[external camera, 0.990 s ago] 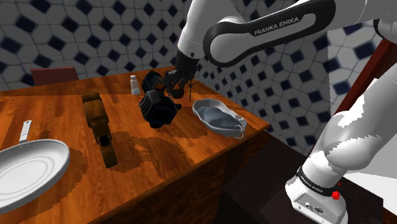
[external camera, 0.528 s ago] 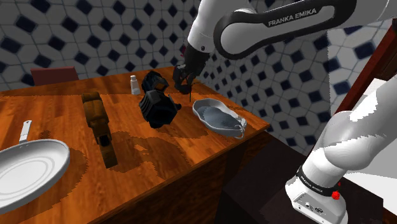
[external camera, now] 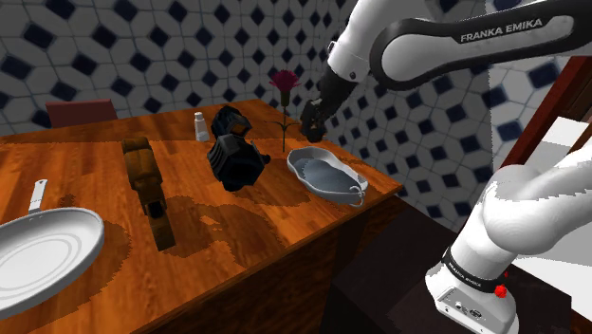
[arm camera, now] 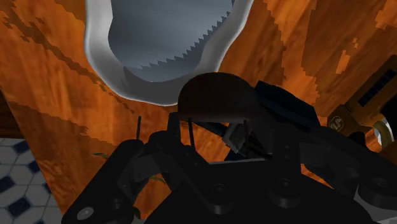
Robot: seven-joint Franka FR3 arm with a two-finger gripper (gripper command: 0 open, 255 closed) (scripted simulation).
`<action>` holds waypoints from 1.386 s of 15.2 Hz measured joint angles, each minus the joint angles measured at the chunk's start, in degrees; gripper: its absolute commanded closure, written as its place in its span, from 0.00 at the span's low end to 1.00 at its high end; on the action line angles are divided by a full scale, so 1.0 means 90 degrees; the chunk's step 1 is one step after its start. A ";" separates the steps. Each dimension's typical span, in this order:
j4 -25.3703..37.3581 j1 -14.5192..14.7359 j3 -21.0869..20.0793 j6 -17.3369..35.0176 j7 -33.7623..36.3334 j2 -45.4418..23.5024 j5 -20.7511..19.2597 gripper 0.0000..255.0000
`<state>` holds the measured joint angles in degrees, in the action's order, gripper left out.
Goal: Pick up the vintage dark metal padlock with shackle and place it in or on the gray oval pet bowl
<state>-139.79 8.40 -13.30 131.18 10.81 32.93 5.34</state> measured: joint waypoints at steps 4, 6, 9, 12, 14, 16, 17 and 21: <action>-0.0755 0.0048 0.0410 -0.0080 -0.0430 0.0816 0.0067 1.00; -0.0955 0.0058 0.0461 0.0012 -0.0494 0.0918 0.0079 1.00; -0.1182 0.0067 0.0450 0.0282 -0.0509 0.0873 0.0098 1.00; -0.1423 0.0079 0.0432 0.0571 -0.0517 0.0822 0.0120 1.00; -0.1573 0.0086 0.0426 0.0747 -0.0525 0.0796 0.0133 1.00; -0.1620 0.0091 0.0412 0.0822 -0.0518 0.0770 0.0139 1.00; -0.1628 0.0092 0.0408 0.0832 -0.0514 0.0768 0.0141 1.00; -0.1633 0.0093 0.0404 0.0845 -0.0512 0.0761 0.0142 0.00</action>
<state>-154.48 9.24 -9.66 138.79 6.20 39.79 6.62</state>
